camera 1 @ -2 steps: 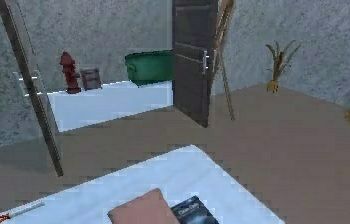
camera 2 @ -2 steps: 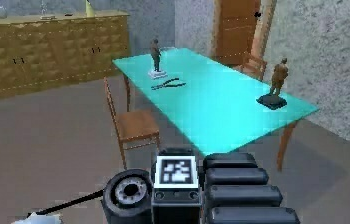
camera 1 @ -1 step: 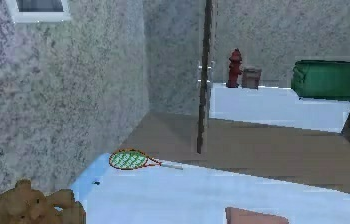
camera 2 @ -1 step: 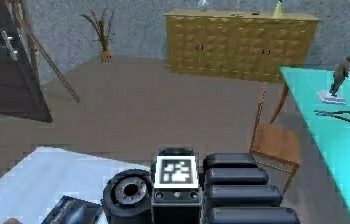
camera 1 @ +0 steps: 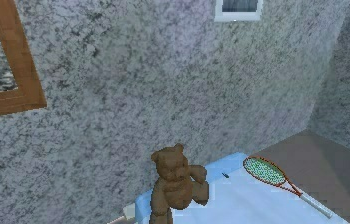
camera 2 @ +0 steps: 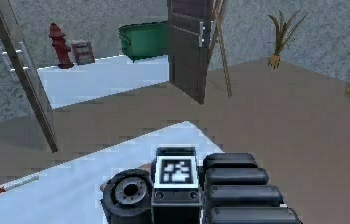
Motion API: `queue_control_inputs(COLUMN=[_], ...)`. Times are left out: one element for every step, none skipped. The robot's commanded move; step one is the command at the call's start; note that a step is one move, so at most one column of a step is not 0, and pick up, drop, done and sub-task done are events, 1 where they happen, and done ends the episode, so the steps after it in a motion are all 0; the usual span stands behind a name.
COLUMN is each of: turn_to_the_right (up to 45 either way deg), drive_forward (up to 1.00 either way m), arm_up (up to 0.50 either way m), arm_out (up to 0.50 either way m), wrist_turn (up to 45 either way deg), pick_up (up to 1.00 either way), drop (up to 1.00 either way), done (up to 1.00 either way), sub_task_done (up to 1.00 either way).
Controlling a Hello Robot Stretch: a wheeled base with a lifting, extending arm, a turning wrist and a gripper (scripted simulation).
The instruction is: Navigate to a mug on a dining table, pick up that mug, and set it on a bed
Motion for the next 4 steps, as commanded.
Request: queue_control_inputs(turn_to_the_right=[0.0,0.0,0.0,0.0], drive_forward=[0.00,0.00,0.00,0.00], arm_up=[0.00,0.00,-0.46,-0.32], arm_out=[0.48,0.00,0.00,0.00], wrist_turn=[0.0,39.0,0.0,0.0], pick_up=[0.00,0.00,0.00,0.00], drop=[0.00,0.00,0.00,0.00], done=[0.00,0.00,0.00,0.00], sub_task_done=[0.00,0.00,0.00,0.00])
